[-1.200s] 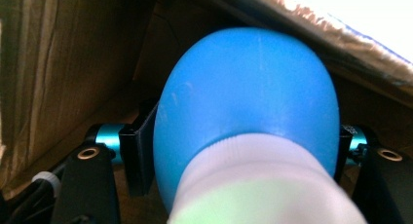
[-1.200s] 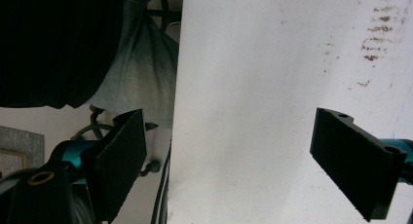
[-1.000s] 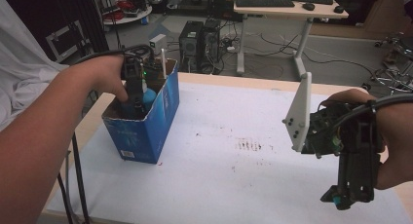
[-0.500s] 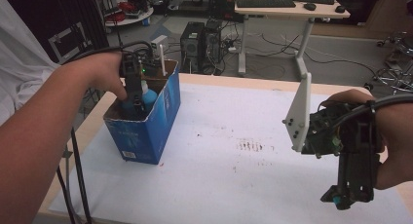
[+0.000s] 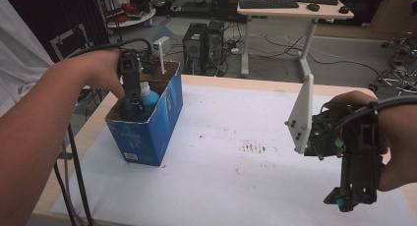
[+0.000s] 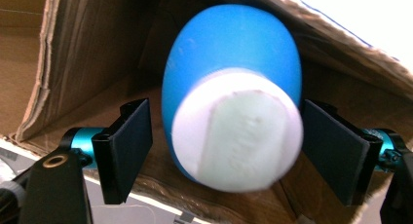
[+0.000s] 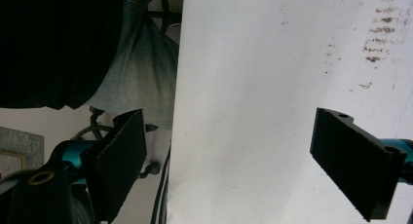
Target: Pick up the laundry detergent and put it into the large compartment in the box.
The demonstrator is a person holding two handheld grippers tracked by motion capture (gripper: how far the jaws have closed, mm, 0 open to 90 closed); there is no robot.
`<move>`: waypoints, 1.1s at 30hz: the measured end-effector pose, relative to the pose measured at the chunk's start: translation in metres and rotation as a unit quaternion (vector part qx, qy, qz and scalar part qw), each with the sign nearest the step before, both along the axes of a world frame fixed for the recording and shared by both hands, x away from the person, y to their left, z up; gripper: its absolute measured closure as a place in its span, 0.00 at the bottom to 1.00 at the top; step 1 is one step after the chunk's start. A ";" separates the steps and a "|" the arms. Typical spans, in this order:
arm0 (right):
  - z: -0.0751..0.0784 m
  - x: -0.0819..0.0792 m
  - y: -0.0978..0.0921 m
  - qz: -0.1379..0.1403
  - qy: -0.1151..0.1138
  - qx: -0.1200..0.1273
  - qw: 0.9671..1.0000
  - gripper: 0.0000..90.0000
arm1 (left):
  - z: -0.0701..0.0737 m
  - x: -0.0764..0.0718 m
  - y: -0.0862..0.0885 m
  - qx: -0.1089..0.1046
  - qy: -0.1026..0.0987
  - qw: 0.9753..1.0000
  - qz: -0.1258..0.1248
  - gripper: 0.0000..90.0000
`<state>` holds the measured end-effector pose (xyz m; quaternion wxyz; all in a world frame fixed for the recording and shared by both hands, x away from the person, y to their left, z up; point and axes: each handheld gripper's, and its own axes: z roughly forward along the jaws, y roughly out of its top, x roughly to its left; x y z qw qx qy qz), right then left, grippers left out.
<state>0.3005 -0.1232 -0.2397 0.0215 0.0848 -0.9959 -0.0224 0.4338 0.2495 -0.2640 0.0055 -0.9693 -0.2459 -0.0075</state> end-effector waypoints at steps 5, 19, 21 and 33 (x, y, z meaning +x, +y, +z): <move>0.000 0.000 0.000 0.005 0.000 0.003 1.000 0.14 | 0.006 -0.003 0.000 0.006 -0.007 1.000 0.000 0.19; 0.000 0.001 0.000 0.002 0.001 0.002 1.000 0.14 | 0.028 -0.010 -0.004 0.008 -0.017 1.000 0.000 0.11; 0.000 0.001 0.000 0.002 0.001 0.002 1.000 0.14 | 0.032 -0.011 -0.005 0.011 -0.021 1.000 -0.006 0.11; 0.000 0.003 -0.002 0.002 0.003 0.002 1.000 0.14 | 0.055 -0.024 -0.030 0.014 -0.023 0.998 -0.053 0.04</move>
